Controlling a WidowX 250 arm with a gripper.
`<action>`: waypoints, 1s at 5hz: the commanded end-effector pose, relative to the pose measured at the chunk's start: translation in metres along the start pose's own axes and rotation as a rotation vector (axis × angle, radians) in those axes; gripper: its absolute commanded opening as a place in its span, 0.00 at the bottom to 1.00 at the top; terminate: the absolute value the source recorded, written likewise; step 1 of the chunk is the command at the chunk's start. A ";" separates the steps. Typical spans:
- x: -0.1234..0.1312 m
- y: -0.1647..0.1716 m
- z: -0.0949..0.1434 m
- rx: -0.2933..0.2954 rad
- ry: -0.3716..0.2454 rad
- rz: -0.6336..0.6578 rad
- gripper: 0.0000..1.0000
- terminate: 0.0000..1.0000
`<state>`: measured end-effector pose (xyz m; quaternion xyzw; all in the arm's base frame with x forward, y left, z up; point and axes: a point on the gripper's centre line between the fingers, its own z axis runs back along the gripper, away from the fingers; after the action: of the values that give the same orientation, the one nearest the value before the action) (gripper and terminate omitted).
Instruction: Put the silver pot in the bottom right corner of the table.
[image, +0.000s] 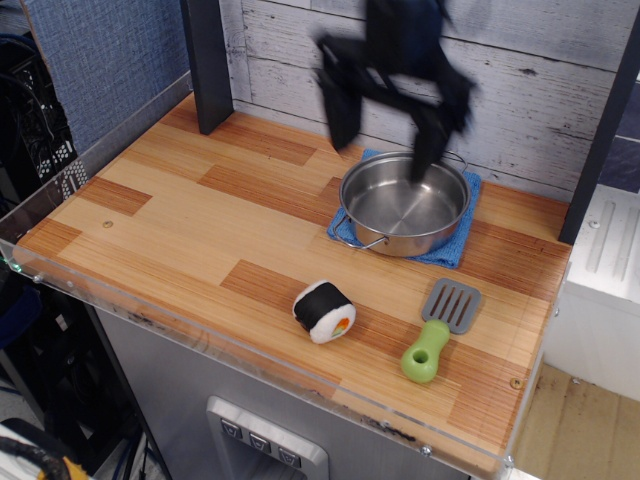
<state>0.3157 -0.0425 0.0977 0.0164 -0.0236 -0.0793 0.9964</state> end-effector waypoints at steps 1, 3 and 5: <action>0.031 0.003 -0.058 0.088 -0.064 0.047 1.00 0.00; 0.039 0.017 -0.064 0.104 -0.113 0.082 0.00 0.00; 0.033 0.018 -0.053 0.076 -0.119 0.106 0.00 0.00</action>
<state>0.3476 -0.0325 0.0282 0.0485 -0.0557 -0.0301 0.9968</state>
